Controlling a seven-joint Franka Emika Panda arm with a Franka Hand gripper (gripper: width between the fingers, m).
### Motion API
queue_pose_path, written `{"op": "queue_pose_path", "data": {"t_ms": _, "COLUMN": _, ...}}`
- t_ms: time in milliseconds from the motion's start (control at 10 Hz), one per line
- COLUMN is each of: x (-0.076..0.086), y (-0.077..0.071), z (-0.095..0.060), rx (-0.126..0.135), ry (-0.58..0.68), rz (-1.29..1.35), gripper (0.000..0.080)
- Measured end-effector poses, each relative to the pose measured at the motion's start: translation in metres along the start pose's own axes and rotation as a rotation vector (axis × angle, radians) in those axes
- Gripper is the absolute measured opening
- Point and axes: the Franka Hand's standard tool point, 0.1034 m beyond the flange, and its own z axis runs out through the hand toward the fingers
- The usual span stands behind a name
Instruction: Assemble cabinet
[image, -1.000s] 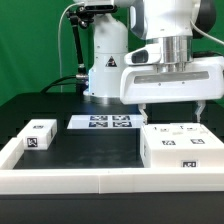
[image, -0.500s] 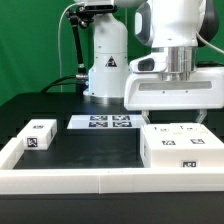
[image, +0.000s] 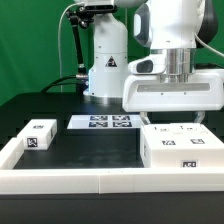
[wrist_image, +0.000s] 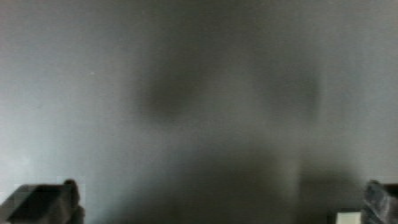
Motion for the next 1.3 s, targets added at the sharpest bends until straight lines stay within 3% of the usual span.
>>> {"op": "queue_pose_path", "data": {"t_ms": 300, "x": 0.001, "y": 0.010, "z": 0.015, "rx": -0.015, "ry": -0.007, "rz": 0.012, "gripper": 0.0796}}
{"op": "queue_pose_path", "data": {"t_ms": 900, "x": 0.002, "y": 0.010, "z": 0.016, "rx": -0.014, "ry": 0.001, "rz": 0.005, "gripper": 0.0796}}
{"op": "queue_pose_path", "data": {"t_ms": 1300, "x": 0.013, "y": 0.016, "z": 0.018, "rx": -0.014, "ry": 0.023, "rz": -0.051, "gripper": 0.0796}}
